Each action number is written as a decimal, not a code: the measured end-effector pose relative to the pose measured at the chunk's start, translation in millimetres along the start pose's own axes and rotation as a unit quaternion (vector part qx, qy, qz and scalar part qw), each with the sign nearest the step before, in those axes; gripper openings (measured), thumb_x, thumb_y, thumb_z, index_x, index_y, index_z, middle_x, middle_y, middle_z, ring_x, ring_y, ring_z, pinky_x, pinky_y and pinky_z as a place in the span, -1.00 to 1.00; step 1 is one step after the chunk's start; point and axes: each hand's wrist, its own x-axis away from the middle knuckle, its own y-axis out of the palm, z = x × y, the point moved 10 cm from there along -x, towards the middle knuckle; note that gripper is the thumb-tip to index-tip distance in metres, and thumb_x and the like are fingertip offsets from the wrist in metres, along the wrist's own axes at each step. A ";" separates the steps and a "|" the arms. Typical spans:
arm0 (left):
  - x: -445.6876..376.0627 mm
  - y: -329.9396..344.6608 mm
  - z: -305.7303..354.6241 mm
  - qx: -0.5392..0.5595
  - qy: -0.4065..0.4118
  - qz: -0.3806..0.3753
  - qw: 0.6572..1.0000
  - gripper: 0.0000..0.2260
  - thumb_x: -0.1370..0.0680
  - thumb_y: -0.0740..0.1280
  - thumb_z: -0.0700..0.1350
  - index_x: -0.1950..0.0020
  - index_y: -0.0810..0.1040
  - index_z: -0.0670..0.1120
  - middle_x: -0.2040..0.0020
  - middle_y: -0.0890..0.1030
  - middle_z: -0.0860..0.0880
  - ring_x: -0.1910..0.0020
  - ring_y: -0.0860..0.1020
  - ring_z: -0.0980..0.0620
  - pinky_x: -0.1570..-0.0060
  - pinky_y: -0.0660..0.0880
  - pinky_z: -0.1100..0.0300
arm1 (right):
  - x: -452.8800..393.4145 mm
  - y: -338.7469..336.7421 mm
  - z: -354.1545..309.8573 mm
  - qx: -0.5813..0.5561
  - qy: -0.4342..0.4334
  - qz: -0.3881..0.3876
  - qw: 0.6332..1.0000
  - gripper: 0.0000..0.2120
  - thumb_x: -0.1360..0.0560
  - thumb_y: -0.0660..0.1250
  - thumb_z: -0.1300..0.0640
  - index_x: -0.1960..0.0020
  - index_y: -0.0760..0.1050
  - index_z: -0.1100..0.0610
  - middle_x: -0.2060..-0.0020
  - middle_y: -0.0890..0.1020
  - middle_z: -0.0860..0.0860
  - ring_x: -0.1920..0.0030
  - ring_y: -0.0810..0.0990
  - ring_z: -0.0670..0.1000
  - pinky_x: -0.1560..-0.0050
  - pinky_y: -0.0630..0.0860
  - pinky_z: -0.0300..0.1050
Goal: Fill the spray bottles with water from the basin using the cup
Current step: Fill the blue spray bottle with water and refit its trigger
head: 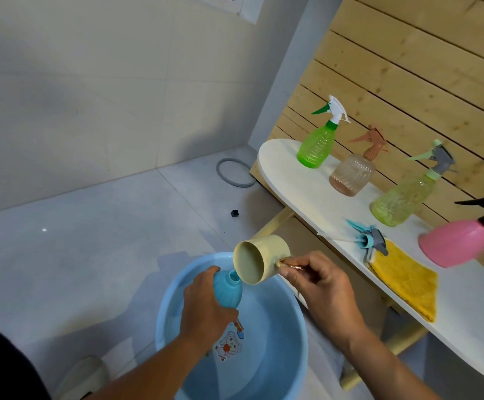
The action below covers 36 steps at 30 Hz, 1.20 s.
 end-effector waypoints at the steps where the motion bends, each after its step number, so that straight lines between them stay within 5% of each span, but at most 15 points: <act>1: 0.0 0.3 0.1 0.000 0.000 0.000 1.000 -0.15 -0.14 0.68 -0.02 -0.39 0.42 0.12 -0.22 0.52 0.11 -0.20 0.49 -0.02 -0.13 0.59 -0.06 | 0.0 0.0 -2.2 0.015 -0.009 0.000 1.000 -0.94 -0.48 0.53 0.09 0.07 0.70 -0.03 0.16 0.64 -0.06 0.23 0.54 0.03 0.18 0.52 -0.18; 10: -1.5 -1.3 1.0 -0.008 0.009 0.007 1.000 -0.15 -0.09 0.67 0.03 -0.34 0.43 0.16 -0.17 0.54 0.13 -0.16 0.52 -0.02 -0.07 0.62 -0.06 | 1.2 3.1 -15.7 0.072 -0.064 -0.007 0.995 -0.90 -0.48 0.53 0.12 0.05 0.69 -0.05 0.10 0.63 -0.19 0.12 0.62 -0.01 0.10 0.56 -0.15; 36: 0.2 5.7 0.9 -0.018 0.010 0.001 1.000 -0.13 -0.21 0.72 -0.03 -0.43 0.39 0.09 -0.24 0.51 0.09 -0.22 0.49 -0.02 -0.21 0.60 0.02 | 18.4 17.3 -43.9 0.236 -0.274 -0.010 0.932 -0.88 -0.57 0.43 -0.01 -0.03 0.66 0.02 0.03 0.63 -0.13 0.03 0.62 -0.08 0.07 0.59 -0.14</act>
